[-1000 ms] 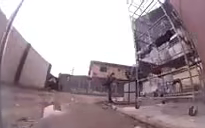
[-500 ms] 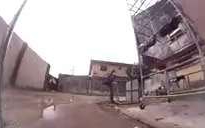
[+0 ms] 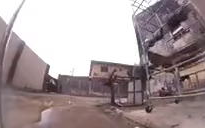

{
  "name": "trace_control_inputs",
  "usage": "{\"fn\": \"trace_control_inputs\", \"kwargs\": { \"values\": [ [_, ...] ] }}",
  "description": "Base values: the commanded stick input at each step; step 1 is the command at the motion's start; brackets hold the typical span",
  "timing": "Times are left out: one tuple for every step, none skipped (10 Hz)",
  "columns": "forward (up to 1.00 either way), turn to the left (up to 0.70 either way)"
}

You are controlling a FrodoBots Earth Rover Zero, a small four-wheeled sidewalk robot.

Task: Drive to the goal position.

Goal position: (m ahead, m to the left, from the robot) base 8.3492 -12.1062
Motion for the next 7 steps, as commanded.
{"fn": "trace_control_inputs", "kwargs": {
  "values": [
    [0.84,0.31],
    [0.84,0.14],
    [0.84,0.03],
    [0.84,0.03],
    [0.84,0.03],
    [0.84,0.03],
    [0.84,0.03]
  ]
}}
